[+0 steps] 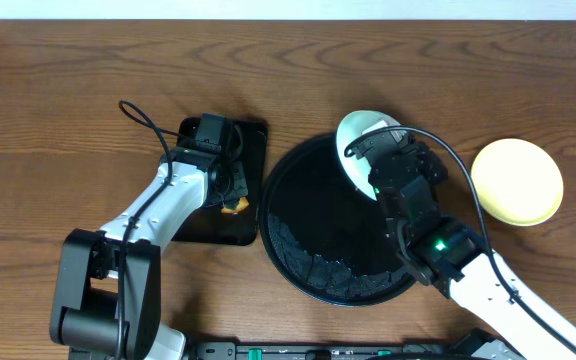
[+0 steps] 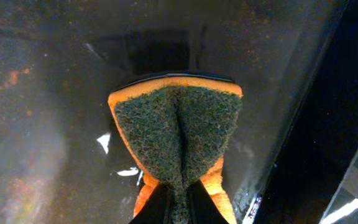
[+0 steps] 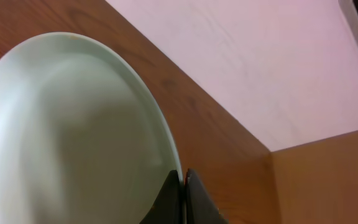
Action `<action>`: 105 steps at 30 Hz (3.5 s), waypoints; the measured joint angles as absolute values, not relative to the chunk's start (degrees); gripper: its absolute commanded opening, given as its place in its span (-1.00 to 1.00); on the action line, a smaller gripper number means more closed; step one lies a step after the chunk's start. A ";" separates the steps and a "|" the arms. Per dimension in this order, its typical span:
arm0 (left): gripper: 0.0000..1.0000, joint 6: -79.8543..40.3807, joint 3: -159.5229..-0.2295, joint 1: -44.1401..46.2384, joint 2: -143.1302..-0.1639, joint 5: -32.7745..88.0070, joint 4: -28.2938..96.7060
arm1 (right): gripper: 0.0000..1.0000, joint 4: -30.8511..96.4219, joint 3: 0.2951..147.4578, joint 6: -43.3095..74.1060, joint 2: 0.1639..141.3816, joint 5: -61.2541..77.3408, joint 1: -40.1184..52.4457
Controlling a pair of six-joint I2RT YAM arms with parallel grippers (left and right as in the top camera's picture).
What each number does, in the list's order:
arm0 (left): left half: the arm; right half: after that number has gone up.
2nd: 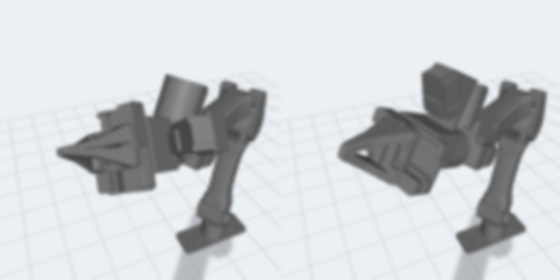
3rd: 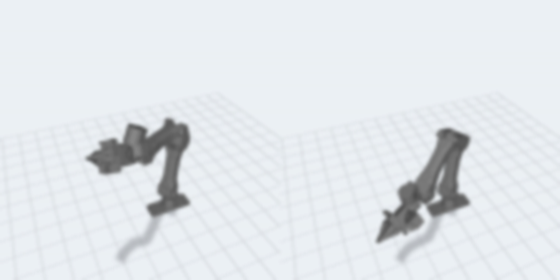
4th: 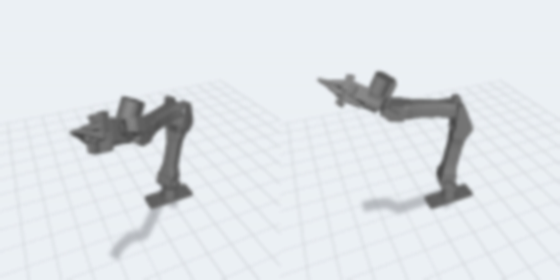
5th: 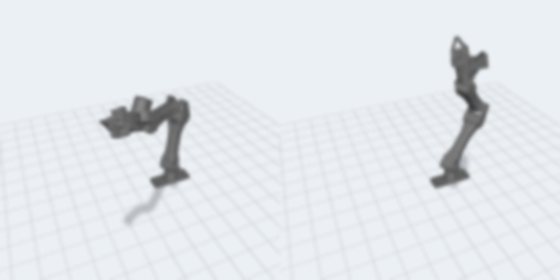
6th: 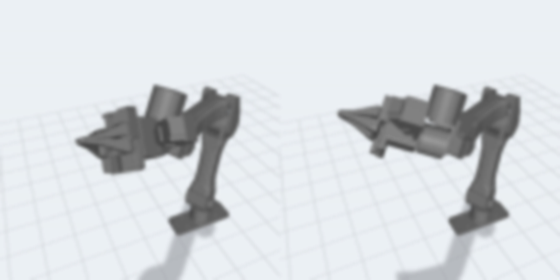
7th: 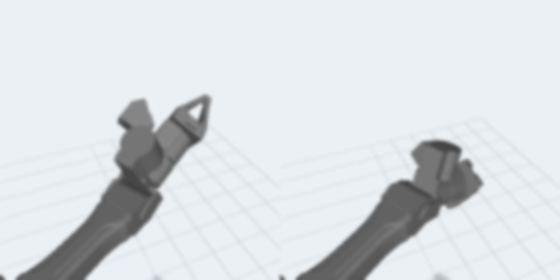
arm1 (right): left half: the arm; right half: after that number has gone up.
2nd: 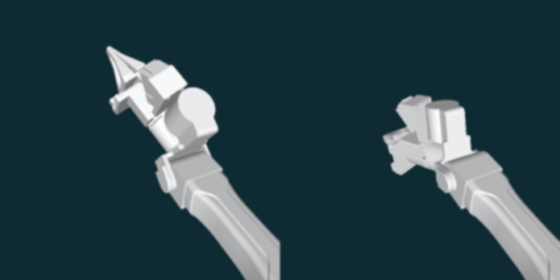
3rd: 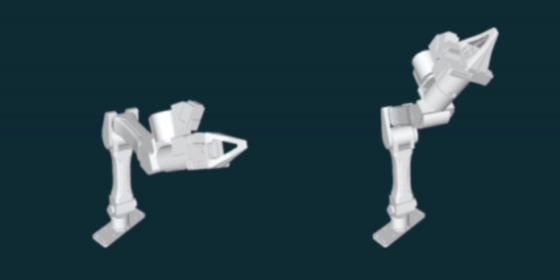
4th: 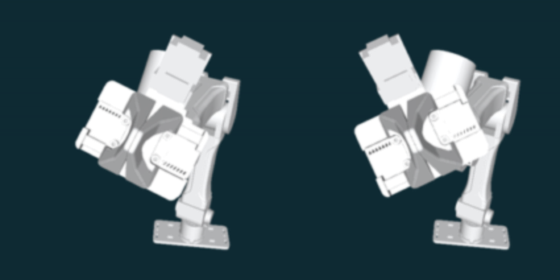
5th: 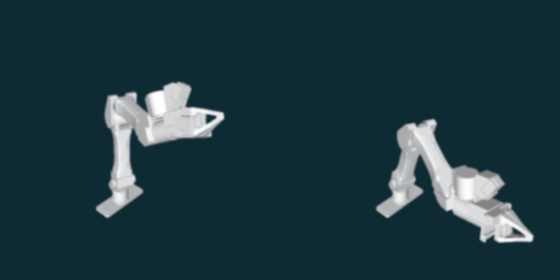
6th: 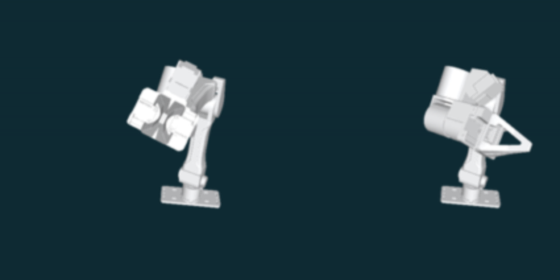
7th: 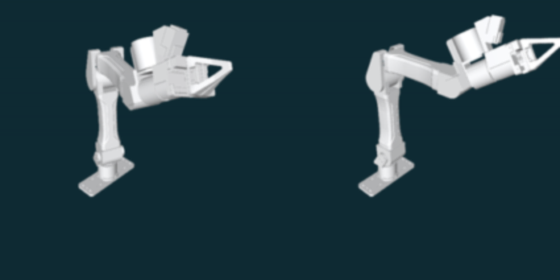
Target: Clean dirty plates on tray and stack at the side
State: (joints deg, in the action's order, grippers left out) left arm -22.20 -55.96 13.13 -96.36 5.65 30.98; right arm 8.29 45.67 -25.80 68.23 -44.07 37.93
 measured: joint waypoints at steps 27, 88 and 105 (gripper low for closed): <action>-0.85 -22.20 -55.96 13.13 -96.36 5.65 31.11 | -0.98 18.33 45.67 6.94 74.11 -13.32 0.84; -0.85 -22.20 -55.96 13.13 -96.36 5.67 31.99 | -0.97 14.48 45.74 4.01 93.25 11.25 9.69; -0.85 -22.20 -55.96 13.13 -96.36 5.65 32.18 | -0.98 2.17 46.00 14.44 100.64 -8.69 9.69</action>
